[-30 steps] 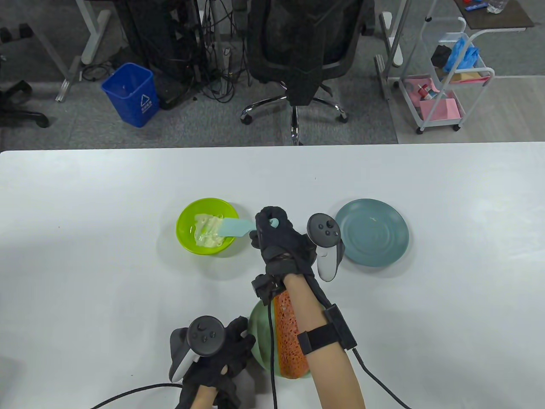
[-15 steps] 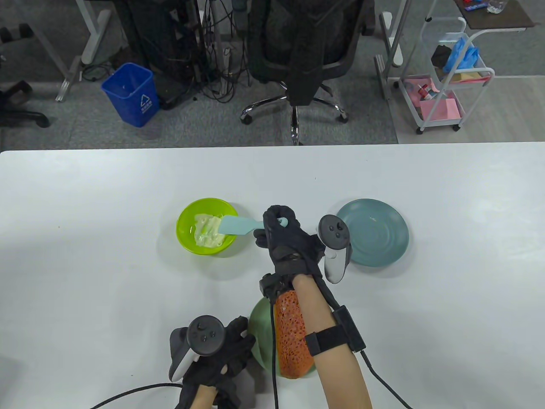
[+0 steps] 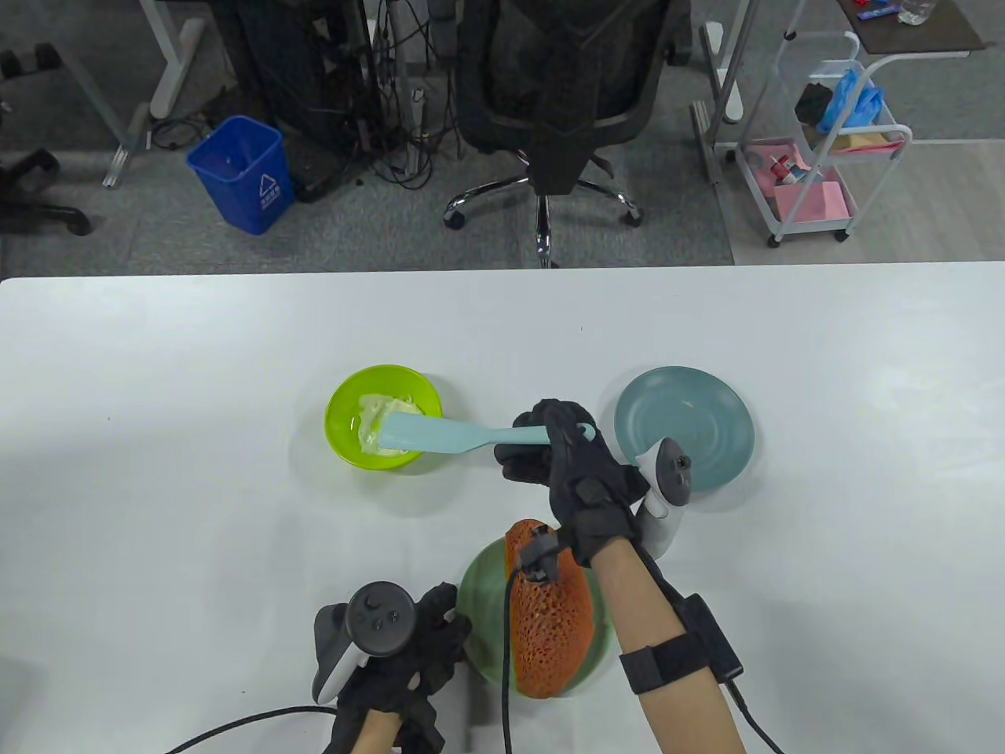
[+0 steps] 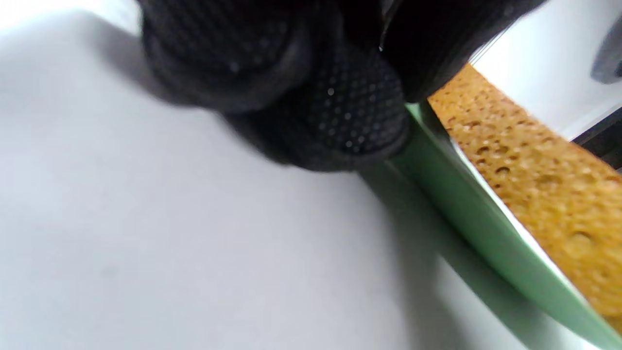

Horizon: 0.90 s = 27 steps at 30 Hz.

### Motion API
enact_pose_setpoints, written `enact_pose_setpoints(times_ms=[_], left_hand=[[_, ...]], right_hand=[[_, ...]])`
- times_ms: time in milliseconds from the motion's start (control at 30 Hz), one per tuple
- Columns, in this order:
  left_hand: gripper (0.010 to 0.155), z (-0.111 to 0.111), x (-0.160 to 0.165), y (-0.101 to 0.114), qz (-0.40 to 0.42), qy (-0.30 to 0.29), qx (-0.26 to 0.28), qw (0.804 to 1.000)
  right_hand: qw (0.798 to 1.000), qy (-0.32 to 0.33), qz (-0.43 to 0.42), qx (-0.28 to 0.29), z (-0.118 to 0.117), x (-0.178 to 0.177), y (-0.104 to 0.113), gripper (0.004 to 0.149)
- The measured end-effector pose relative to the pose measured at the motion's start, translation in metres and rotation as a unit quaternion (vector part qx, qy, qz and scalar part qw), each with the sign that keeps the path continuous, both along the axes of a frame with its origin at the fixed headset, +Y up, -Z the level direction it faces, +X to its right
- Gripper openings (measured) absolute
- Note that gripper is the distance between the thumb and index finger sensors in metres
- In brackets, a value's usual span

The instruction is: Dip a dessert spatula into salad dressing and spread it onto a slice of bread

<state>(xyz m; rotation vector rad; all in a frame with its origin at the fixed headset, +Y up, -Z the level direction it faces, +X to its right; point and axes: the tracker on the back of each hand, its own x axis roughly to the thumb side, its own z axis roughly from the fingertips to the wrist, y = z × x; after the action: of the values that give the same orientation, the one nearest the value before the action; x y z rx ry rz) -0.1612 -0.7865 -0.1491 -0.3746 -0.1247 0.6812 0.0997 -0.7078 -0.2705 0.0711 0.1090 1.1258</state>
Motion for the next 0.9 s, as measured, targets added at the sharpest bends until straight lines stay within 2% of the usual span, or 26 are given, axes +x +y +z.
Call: enact_pose_setpoints(times_ms=[133,267,533,767,900], left_hand=[[0.057,0.000,0.000,0.000,-0.002,0.000,0.001,1.000],[0.057,0.000,0.001,0.000,-0.003,0.001,0.002,1.000],[0.057,0.001,0.001,0.000,-0.006,0.001,0.004,1.000],[0.057,0.001,0.002,0.000,-0.008,0.002,0.006,1.000],[0.057,0.001,0.002,-0.001,-0.009,0.002,0.005,1.000]], right_hand=[[1.000,-0.010,-0.008,0.024,0.015,0.030,0.004,0.051],[0.999,-0.019,-0.030,0.035,0.032,0.065,-0.001,0.052],[0.996,-0.065,-0.047,0.029,0.062,0.125,-0.039,0.047],[0.999,-0.044,-0.027,0.007,0.067,0.147,-0.072,0.046],[0.998,-0.056,-0.025,-0.001,0.068,0.144,-0.080,0.045]])
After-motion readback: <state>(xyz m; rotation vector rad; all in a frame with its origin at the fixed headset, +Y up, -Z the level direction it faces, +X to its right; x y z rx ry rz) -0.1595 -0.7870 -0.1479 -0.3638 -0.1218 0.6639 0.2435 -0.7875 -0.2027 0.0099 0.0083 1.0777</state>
